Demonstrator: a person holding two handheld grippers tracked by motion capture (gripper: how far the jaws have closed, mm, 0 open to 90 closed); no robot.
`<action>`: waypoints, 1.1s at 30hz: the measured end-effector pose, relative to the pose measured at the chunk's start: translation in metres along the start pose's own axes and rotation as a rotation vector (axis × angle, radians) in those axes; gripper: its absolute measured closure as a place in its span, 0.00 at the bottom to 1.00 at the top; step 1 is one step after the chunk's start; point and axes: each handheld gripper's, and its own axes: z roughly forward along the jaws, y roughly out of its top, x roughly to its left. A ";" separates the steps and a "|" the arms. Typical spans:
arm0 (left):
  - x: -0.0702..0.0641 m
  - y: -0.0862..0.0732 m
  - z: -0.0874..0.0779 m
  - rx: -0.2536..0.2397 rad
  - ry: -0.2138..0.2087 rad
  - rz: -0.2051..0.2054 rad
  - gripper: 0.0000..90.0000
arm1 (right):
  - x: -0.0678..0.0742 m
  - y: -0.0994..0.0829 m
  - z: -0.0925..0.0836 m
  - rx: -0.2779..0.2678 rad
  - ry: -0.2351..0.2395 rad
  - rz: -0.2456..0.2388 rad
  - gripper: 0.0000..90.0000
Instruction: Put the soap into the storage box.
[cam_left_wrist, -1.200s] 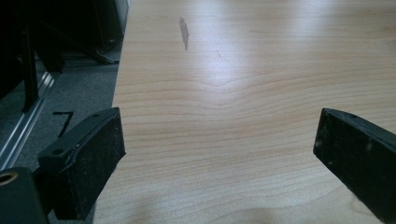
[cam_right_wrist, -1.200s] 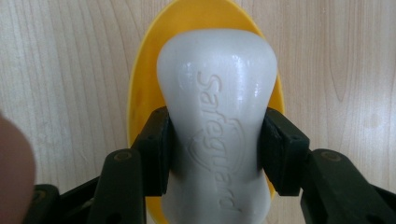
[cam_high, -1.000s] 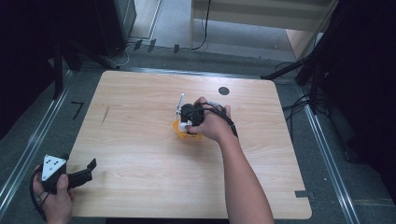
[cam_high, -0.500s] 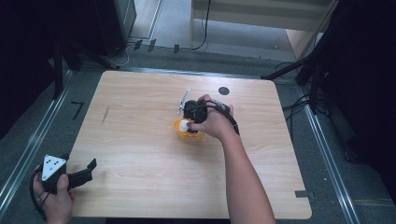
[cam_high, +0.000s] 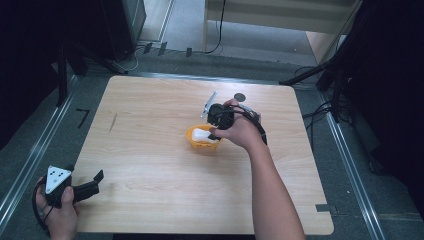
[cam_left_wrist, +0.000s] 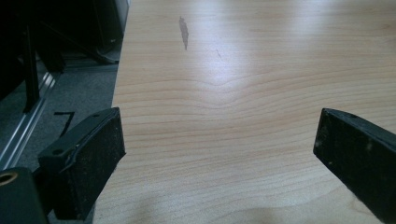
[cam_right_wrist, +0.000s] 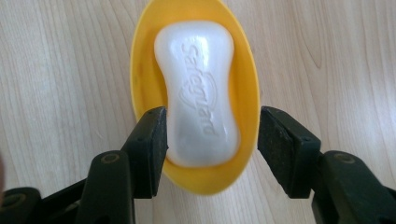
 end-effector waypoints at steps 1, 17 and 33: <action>0.000 0.000 0.000 0.002 -0.001 0.001 0.02 | 0.000 -0.002 -0.002 0.003 -0.003 0.005 0.50; -0.001 0.000 0.000 0.001 0.001 0.005 0.02 | 0.000 -0.042 -0.020 -0.011 -0.035 0.068 0.48; -0.001 0.000 0.000 0.003 0.002 0.007 0.02 | 0.009 -0.084 -0.022 -0.015 -0.041 0.146 0.41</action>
